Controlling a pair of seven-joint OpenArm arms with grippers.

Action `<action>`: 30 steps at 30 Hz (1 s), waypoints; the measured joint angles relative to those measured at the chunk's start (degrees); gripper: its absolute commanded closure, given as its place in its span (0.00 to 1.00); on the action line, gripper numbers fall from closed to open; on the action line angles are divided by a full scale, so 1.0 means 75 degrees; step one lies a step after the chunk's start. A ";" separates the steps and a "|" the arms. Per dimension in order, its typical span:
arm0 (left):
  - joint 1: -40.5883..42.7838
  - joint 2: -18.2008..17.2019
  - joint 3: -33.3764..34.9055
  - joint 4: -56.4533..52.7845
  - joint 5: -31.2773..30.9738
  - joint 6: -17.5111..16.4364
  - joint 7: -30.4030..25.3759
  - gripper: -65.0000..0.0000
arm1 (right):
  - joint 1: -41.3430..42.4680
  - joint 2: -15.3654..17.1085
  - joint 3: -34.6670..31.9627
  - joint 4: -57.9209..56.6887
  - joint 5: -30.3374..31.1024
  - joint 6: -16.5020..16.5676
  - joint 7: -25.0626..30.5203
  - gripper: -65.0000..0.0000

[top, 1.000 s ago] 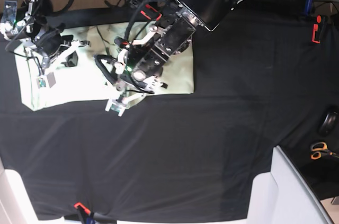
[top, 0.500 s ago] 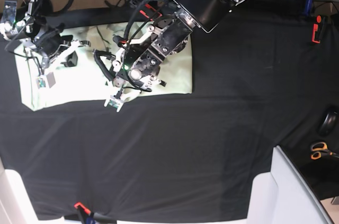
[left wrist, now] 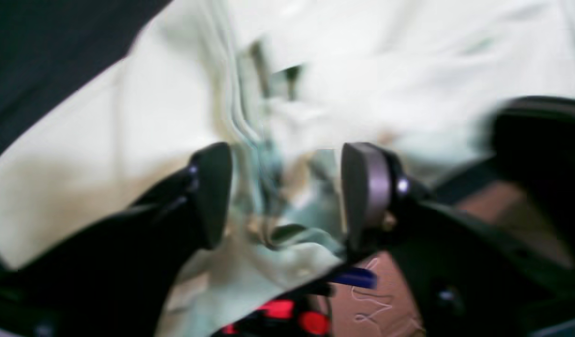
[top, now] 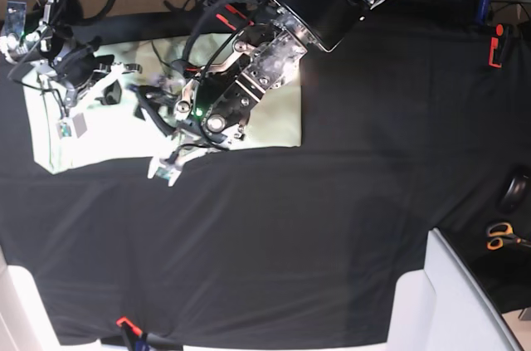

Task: Fold the T-shirt properly
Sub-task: 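Lay the folded end down with the left gripper beside the right gripper, then raise the left gripper and move it back over the shirt edge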

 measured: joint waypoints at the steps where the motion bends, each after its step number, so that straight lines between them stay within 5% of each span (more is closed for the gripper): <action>1: -0.0067 -0.0003 0.0026 0.0076 -0.0169 -0.0003 0.0006 0.31 | 0.0009 0.0003 -0.0006 0.0000 0.0000 0.0000 0.0003 1.00; 5: -0.0356 0.0000 -0.0041 0.0181 -0.0385 0.0000 -0.0003 0.24 | 0.0032 0.0000 -0.0020 0.0000 0.0029 0.0000 0.0003 1.00; 10: -0.0344 -0.0047 -0.0149 0.0259 -0.0420 -0.0003 0.0026 0.28 | 0.0000 0.0067 -0.0396 0.0003 -0.0061 -0.0006 0.0015 1.00; 13: -0.0032 -0.0615 -0.0854 0.0746 -0.0574 -0.0035 0.0003 0.51 | -0.0082 0.0015 -0.0938 0.0003 -0.0012 0.0009 0.0003 1.00; 17: 0.0551 -0.1781 -0.2602 0.1288 -0.0315 0.0085 0.0023 1.00 | -0.0157 0.0023 -0.1326 0.0006 -0.0029 0.0017 0.0035 1.00; 24: 0.1830 -0.2999 -0.4334 0.2436 -0.0434 -0.0003 0.0017 1.00 | -0.0137 0.0268 -0.2299 0.0017 -0.0070 -0.0006 0.0035 1.00; 30: 0.2451 -0.2879 -0.4683 0.2544 -0.0481 -0.0015 -0.0184 1.00 | 0.0017 0.0233 -0.2780 0.0015 0.0023 0.0000 0.0064 1.00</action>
